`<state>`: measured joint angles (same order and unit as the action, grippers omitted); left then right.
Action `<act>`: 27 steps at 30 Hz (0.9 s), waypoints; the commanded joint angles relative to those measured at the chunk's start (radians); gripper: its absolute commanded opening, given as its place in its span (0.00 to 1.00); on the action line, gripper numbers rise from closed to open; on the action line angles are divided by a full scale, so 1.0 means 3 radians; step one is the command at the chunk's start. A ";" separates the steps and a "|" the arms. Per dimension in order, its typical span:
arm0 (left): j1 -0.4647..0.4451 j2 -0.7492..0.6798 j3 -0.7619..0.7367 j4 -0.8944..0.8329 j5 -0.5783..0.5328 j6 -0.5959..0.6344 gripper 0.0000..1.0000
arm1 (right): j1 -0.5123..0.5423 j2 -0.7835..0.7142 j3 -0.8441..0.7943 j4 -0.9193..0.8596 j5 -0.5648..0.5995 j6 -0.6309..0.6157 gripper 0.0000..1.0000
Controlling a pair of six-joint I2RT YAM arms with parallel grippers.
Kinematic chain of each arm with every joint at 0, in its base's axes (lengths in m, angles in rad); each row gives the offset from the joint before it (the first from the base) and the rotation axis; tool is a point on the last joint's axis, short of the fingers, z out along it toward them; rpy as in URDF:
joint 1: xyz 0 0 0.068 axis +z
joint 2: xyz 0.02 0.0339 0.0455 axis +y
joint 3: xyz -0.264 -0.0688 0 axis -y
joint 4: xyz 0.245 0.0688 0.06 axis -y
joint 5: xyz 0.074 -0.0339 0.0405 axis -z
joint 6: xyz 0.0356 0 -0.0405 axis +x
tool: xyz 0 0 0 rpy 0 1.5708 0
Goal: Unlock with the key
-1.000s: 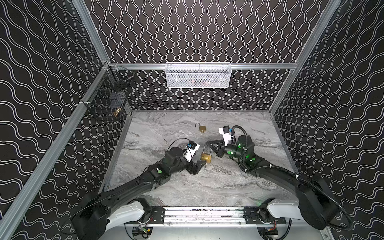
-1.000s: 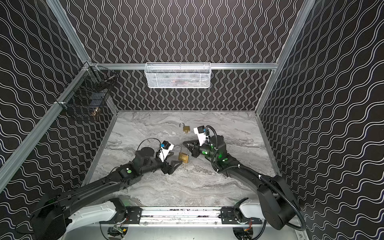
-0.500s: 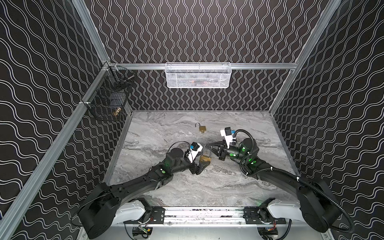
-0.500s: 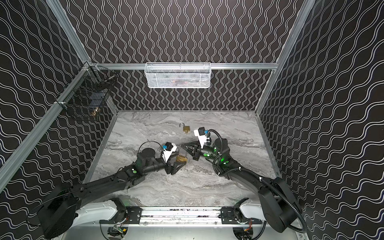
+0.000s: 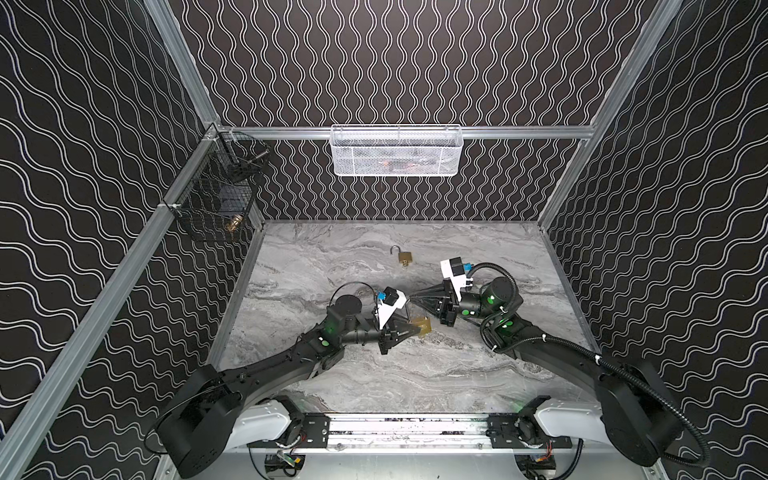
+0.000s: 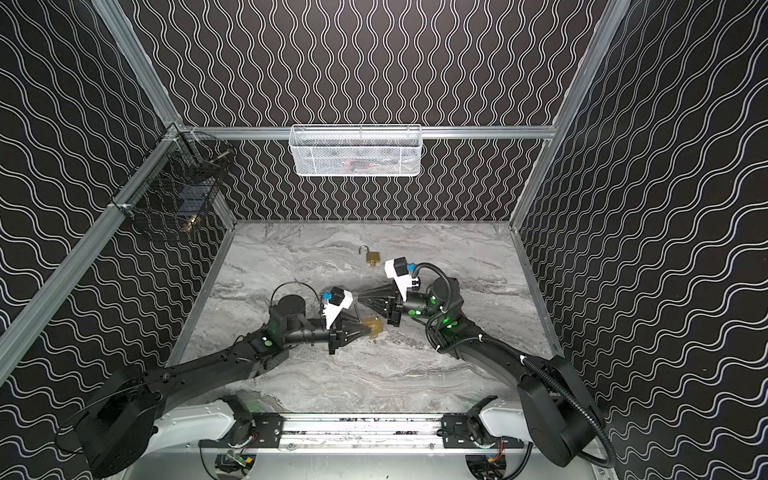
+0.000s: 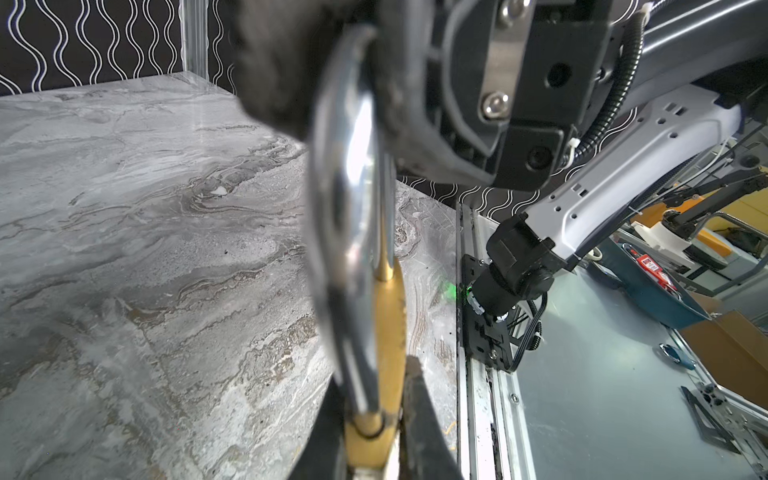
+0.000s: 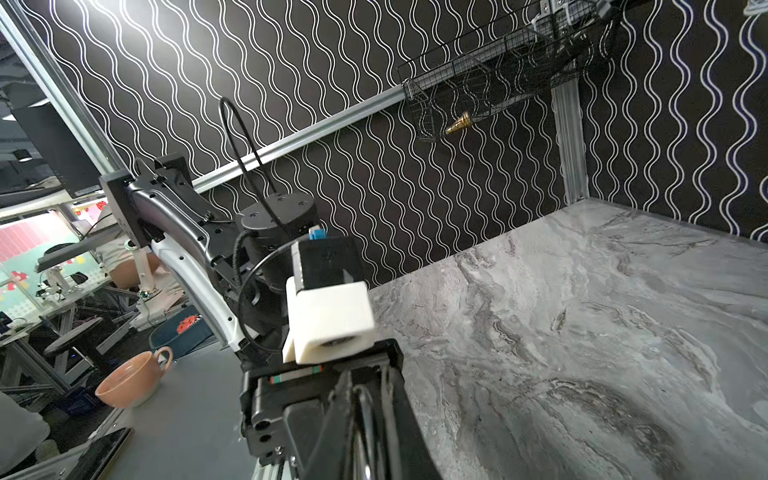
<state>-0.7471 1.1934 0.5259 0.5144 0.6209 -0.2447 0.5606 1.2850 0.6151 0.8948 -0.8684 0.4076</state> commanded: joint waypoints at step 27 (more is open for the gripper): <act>0.0000 0.0587 0.0180 0.0829 0.0164 -0.0287 0.31 | -0.0012 -0.0068 -0.0101 -0.0024 0.1187 0.0313 0.00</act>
<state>-0.7464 1.3605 0.5705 0.7120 0.6193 -0.3351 0.5571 1.2633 0.5892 0.8364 -0.6197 0.4747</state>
